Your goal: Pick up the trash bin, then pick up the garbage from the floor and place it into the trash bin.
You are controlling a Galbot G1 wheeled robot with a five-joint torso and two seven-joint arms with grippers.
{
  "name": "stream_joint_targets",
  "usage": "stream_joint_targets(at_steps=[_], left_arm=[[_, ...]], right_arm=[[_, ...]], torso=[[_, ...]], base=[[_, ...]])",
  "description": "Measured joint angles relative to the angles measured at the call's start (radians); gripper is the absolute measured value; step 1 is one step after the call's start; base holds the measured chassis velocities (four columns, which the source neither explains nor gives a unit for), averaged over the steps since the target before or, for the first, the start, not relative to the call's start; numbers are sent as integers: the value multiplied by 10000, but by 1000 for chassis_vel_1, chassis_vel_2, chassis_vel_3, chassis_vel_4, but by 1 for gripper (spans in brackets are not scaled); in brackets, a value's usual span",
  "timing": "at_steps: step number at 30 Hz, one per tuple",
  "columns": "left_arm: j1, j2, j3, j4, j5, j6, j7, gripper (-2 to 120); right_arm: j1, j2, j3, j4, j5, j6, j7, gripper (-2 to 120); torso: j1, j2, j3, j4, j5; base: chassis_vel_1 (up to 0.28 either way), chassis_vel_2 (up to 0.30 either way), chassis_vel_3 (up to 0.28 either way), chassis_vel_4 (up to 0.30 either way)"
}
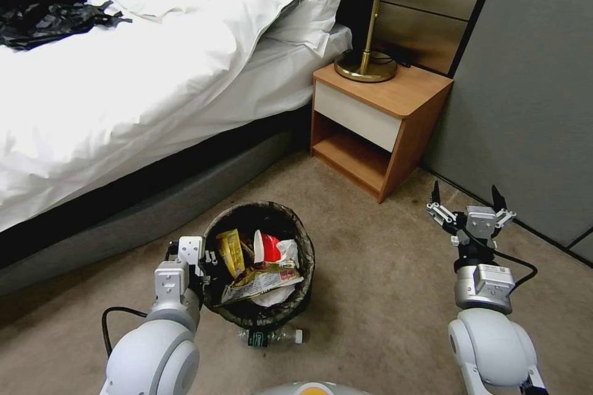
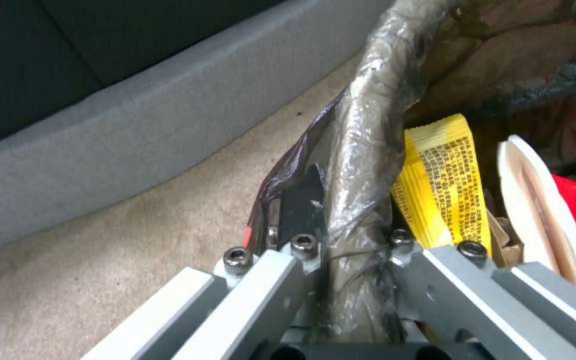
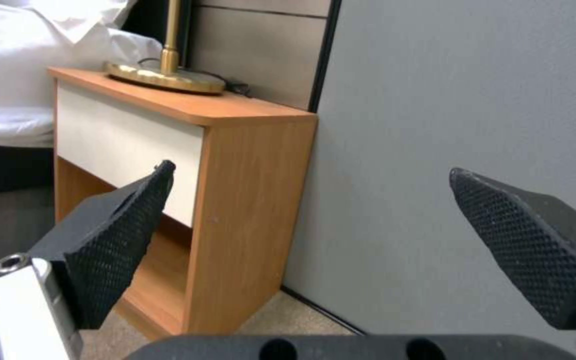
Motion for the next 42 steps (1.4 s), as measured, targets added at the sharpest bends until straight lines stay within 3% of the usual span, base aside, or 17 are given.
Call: stream_joint_targets(at_steps=[19, 25, 42], left_arm=[[-9, -4, -1, 15, -14, 0, -3, 0], [12, 6, 5, 11, -11, 0, -12, 0], [43, 47, 27, -63, 143, -86, -3, 0]], right_arm=[[-12, -4, 7, -35, -159, -119, 53, 100], [23, -1, 84, -155, -86, 435, -112, 100], [-148, 25, -6, -187, -253, 503, -387, 100]], torso=[[0, 0, 0, 0, 0], [0, 0, -1, 0, 0], [0, 0, -1, 0, 0]], base=[[56, -53, -59, 63], [49, -51, -54, 57], [2, -3, -3, 3]])
